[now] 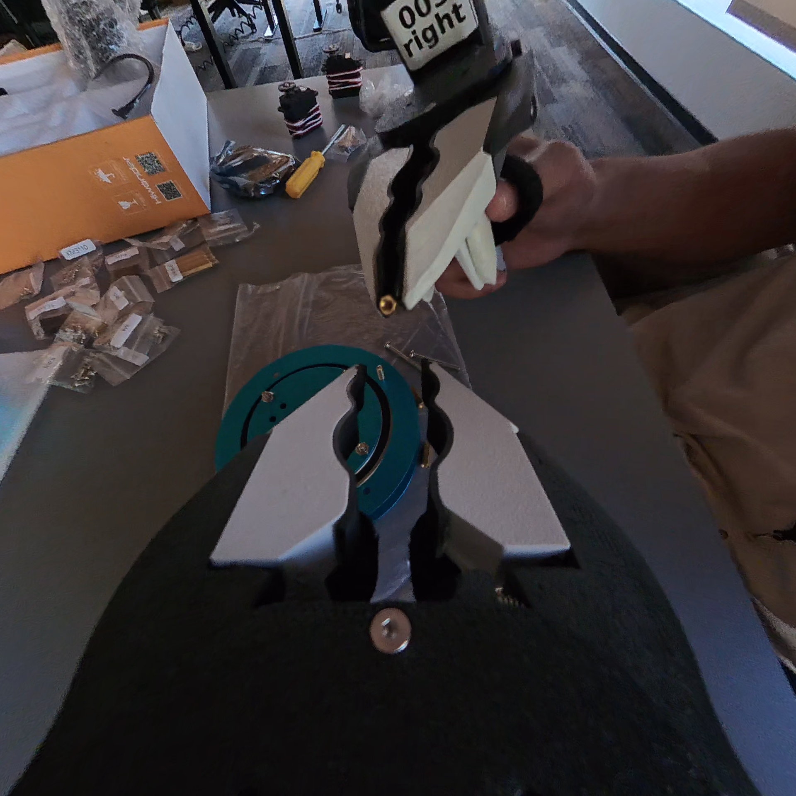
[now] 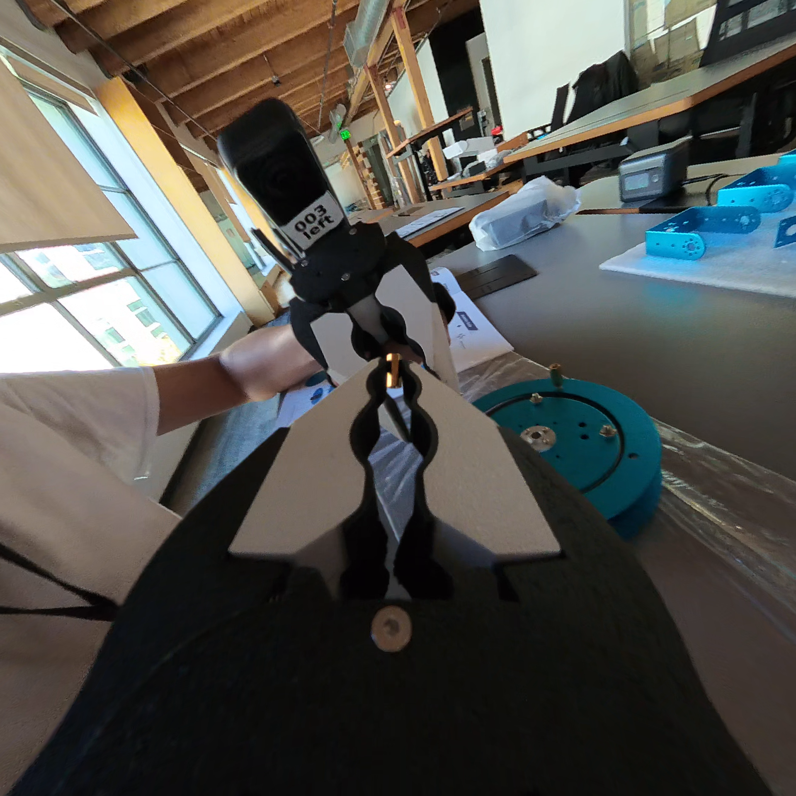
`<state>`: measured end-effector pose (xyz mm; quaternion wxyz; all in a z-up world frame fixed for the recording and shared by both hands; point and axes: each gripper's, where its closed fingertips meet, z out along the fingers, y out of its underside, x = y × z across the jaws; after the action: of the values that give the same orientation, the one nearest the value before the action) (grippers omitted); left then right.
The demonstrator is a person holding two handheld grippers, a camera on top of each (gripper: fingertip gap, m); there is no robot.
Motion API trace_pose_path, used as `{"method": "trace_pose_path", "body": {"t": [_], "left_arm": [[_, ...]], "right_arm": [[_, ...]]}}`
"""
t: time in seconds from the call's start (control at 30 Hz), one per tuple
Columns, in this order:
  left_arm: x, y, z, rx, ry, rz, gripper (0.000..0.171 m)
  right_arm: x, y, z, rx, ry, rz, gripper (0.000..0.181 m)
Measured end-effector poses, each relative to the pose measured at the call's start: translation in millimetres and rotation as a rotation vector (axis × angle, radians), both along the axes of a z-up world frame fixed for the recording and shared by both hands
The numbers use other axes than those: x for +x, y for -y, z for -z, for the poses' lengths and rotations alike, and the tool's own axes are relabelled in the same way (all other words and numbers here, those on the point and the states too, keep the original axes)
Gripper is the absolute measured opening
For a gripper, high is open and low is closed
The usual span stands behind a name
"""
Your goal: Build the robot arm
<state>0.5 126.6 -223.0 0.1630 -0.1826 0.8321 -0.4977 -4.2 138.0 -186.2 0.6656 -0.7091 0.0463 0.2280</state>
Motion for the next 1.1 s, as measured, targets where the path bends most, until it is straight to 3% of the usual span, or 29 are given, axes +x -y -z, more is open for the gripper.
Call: {"method": "trace_pose_path", "body": {"t": [0.1,0.23,0.5,0.77,0.93,1.1], "left_arm": [[-2.2,5.8,-10.5,-0.077,-0.021,0.009,0.03],[-10.5,19.8,-12.9,-0.103,-0.045,0.051,0.033],[-4.9,21.9,-12.5,-0.121,-0.018,0.03,0.013],[-5.1,17.7,-20.0,-0.152,0.038,0.026,0.005],[-1.2,13.9,-19.2,-0.101,0.131,-0.004,0.005],[6.2,9.4,-12.4,0.061,0.295,-0.064,0.005]], "right_arm": [[4.1,-1.2,14.9,-0.071,0.072,0.06,0.005],[-11.3,1.6,14.1,-0.038,0.082,0.029,0.005],[-8.6,6.1,3.2,0.026,0.062,0.034,0.005],[-3.4,10.3,-1.3,0.056,0.047,0.048,0.004],[-2.0,8.6,4.1,0.028,0.064,0.06,0.004],[3.1,7.6,12.0,-0.02,0.071,0.087,0.005]]}}
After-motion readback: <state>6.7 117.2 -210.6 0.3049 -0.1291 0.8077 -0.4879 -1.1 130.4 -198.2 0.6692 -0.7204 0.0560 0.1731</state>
